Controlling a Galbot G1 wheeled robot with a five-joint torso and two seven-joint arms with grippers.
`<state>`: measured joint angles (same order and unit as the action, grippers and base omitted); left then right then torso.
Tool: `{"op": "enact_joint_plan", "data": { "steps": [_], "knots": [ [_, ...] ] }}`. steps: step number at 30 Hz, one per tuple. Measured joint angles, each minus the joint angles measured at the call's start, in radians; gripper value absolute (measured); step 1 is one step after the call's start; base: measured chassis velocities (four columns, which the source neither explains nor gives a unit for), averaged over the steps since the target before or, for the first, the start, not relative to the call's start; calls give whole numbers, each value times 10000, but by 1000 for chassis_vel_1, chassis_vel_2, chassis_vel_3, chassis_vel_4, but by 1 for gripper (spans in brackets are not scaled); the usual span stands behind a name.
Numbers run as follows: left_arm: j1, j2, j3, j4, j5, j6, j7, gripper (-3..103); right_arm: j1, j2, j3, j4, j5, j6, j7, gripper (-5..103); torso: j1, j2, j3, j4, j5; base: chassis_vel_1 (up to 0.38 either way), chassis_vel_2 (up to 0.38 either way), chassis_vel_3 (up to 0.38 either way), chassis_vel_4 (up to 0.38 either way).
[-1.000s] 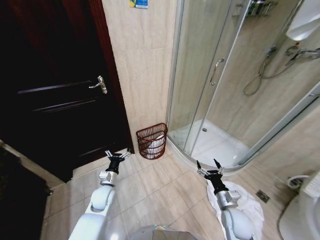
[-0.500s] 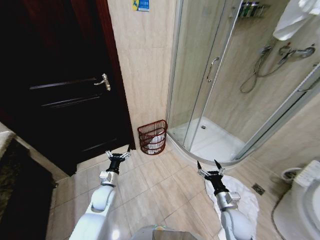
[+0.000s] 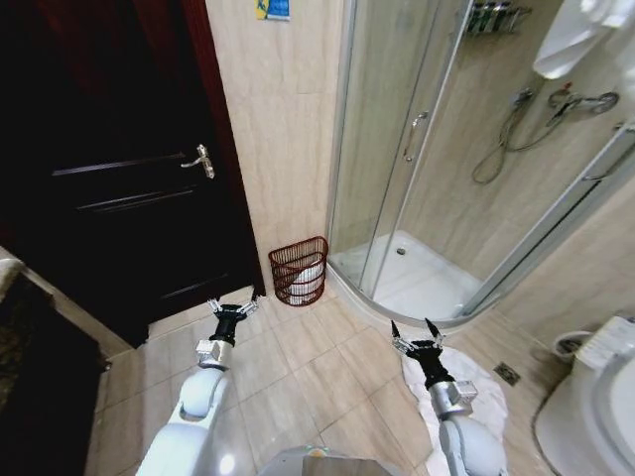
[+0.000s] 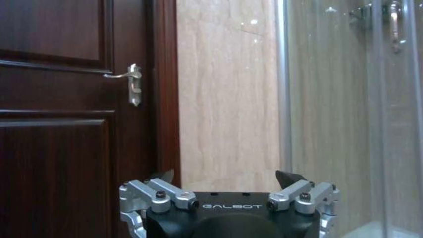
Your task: Discard the used towel into the hamper.
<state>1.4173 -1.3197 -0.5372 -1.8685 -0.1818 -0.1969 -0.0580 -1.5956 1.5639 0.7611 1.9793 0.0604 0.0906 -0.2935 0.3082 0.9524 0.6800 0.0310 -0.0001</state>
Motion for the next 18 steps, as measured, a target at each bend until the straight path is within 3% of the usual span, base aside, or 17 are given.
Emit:
{"op": "enact_joint_plan", "data": {
  "steps": [9, 18],
  "knots": [
    [41, -31, 17, -35, 14, -27, -1, 100, -35, -60, 24, 13, 16, 31, 11, 100, -2, 1, -1, -1, -2, -206, -280, 188, 268],
    [66, -44, 33, -83, 39, -33, -2, 100, -6, -79, 9, -11, 16, 107, 43, 100, -1, 1, -1, 1, 4, -296, -349, 293, 361]
  ]
}}
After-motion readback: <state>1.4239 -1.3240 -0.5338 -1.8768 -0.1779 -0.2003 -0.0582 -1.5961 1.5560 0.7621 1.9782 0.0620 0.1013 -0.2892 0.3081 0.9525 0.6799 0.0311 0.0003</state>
